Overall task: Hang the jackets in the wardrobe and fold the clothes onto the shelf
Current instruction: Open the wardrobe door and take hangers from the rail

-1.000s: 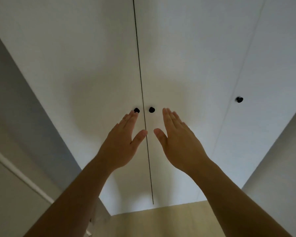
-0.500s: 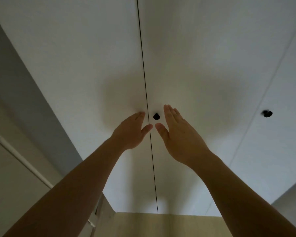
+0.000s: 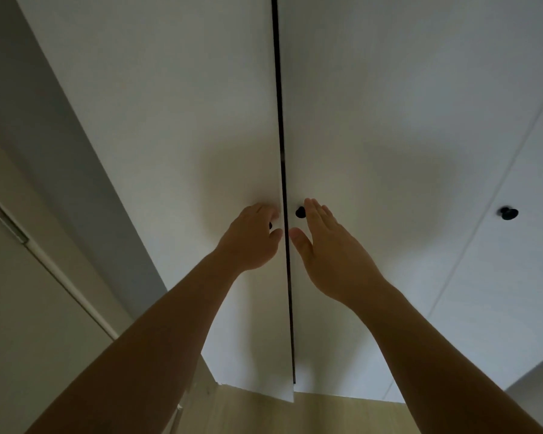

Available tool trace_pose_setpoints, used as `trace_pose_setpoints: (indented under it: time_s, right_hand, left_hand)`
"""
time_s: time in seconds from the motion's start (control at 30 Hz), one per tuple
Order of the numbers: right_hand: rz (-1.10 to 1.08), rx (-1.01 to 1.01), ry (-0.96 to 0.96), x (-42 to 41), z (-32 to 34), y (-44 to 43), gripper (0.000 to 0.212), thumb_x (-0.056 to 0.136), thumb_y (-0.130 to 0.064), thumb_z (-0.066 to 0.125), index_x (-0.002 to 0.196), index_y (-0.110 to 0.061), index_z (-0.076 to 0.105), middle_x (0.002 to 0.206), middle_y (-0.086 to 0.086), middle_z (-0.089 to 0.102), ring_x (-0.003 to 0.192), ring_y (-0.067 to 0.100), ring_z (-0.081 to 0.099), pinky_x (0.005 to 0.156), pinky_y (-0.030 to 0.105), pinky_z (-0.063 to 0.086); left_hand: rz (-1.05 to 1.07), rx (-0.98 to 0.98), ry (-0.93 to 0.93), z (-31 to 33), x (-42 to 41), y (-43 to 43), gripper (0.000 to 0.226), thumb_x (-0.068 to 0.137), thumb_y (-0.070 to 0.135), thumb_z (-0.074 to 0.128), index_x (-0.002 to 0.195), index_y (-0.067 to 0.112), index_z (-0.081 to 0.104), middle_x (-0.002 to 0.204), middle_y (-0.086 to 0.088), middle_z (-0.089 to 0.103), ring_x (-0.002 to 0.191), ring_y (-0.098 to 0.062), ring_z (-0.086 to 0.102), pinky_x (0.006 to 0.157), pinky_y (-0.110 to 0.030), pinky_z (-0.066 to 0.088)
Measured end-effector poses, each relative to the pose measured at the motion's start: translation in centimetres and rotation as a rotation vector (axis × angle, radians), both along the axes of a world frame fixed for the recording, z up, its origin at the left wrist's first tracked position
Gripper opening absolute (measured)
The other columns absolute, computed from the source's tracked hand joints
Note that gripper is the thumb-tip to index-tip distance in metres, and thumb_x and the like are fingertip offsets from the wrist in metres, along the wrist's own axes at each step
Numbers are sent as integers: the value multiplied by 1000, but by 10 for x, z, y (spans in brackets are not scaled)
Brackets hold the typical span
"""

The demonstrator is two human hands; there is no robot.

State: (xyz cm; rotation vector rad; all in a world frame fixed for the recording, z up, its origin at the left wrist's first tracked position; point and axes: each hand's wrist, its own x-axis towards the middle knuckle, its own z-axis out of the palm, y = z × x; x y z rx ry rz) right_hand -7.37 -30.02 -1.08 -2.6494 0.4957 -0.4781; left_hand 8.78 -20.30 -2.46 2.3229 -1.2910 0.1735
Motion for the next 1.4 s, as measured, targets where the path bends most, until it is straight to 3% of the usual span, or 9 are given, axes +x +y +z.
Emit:
trace_pose_setpoints:
  time_s: [0.17,0.27,0.4,0.5,0.8,0.93,1.03,1.27,1.4]
  right_hand:
    - [53,112,11,14,-1,24,76,96,-62,15,159,-22,6,165,1,18,150,17,22,117,32,14]
    - [122,361,-99,26,3,49,68,97,-61,26,154,-26,30,130,-6,62,107,3,61,99,23,47]
    - [177,603,-286,37,8,83,29,104,-47,40,103,-37,67,65,-31,59,66,-13,59,62,2,45]
    - [256,709,-351,34,8,114,42,104,-36,47,65,-40,64,52,-27,56,52,-9,56,52,2,40]
    - [331,668,-351,35,7,185,28,91,-45,55,103,-26,72,91,-12,75,82,6,73,72,21,60]
    - [386,613,-378,43,7,229,10,93,-34,63,91,-39,71,75,-13,74,71,6,71,66,16,57]
    - [451,610,-317,52,8,266,17,97,-37,59,87,-39,73,68,-7,71,58,10,64,56,17,53]
    - [557,421,-223,97,12,345,39,104,-40,46,82,-20,70,52,-2,47,47,7,42,56,25,41]
    - [619,252,-106,123,14,376,34,105,-27,43,134,-22,60,80,-4,66,73,13,60,76,29,51]
  left_hand:
    - [-24,-56,28,1,-18,50,9,98,29,58,105,23,60,96,10,63,89,-8,60,81,-12,45]
    - [-20,-65,60,3,-29,86,11,98,32,59,104,24,64,97,11,66,89,-7,63,84,-7,42]
    - [-5,-100,93,9,-45,135,14,97,36,60,98,26,69,92,17,67,88,-2,62,84,-5,45]
    - [45,-128,159,15,-51,170,18,98,43,56,101,33,71,88,33,59,92,13,58,82,5,37]
    - [139,-638,325,36,-61,262,31,89,40,62,111,23,75,106,12,75,99,1,69,91,-15,52]
    - [155,-776,347,35,-64,299,13,86,34,68,94,35,78,90,14,77,84,-10,75,81,-21,58]
    - [182,-888,474,31,-59,335,12,90,36,69,89,34,81,89,1,78,86,-23,76,84,-39,61]
    - [302,-1065,582,15,-37,410,16,97,22,65,100,20,80,104,-9,76,105,-26,72,101,-49,51]
    - [383,-1096,583,14,-18,436,21,97,15,63,114,13,74,112,-10,74,113,-29,67,106,-51,47]
